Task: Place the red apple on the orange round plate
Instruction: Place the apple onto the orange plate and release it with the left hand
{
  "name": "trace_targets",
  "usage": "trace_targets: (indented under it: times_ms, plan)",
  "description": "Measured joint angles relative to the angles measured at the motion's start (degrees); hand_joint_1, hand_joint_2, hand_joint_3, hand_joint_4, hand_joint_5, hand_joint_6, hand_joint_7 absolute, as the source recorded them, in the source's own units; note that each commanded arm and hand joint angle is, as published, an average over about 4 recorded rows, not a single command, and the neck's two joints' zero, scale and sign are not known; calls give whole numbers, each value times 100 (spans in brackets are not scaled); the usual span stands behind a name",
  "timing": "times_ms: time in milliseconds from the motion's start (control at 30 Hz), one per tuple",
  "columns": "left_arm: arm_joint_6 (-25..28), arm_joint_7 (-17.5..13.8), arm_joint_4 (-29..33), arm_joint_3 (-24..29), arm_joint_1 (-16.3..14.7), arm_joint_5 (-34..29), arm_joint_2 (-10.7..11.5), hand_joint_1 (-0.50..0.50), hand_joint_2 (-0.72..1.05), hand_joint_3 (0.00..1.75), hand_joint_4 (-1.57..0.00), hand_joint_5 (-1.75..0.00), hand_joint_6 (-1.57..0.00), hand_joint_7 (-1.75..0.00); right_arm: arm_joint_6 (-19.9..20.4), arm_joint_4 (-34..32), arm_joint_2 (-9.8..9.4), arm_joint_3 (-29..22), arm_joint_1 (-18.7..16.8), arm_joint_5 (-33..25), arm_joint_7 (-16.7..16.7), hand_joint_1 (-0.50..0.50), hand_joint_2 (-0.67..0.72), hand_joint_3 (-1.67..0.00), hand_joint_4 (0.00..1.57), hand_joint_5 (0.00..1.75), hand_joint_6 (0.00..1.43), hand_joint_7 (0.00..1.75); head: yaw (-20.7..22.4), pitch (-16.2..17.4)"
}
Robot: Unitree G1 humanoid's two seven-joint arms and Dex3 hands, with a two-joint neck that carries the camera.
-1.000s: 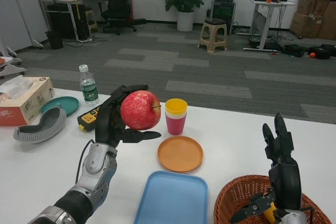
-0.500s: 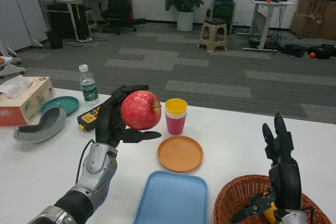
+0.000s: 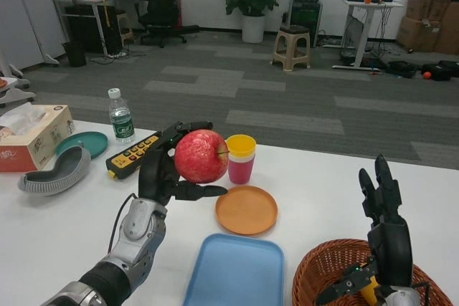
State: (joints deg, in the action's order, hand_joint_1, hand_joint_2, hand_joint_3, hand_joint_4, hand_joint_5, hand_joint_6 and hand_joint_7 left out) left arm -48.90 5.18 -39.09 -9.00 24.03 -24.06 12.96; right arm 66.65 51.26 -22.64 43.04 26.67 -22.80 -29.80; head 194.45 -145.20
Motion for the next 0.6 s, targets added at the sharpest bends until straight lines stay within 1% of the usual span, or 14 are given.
trace_targets:
  times_ms: [167, 267, 400, 467, 600]
  plan:
    - [41, 60, -258, -240, 168, 3, 1, -50, 105, 9, -157, -175, -141, -134, -1, -5, -9, 0, -2, -1, 0, 0, 47, -8, 0, 0, 0, 7, -3, 4]
    - [123, 117, -397, -384, 281, 32, 2, -50, 105, 9, -157, -175, -141, -140, -1, -17, -13, 0, -5, 0, 0, -1, 47, -8, 0, 0, 0, 7, 12, 6]
    - [470, 187, -658, -509, 505, 399, 3, -50, 105, 9, -157, -175, -141, -140, -1, -28, -21, 1, -14, -1, 0, -2, 47, -8, 0, 0, 0, 7, 35, 0]
    - [728, 235, -928, -522, 686, 665, -6, -50, 105, 9, -157, -175, -141, -140, -2, -34, -28, 3, -21, -1, 0, -1, 47, -8, 0, 0, 0, 7, 29, -19]
    - [1273, 339, -1824, -570, 1168, 995, -87, -50, 105, 9, -157, -175, -141, -138, -7, -63, -35, 14, -39, -1, 0, 0, 47, -8, 0, 0, 0, 7, -15, -42]
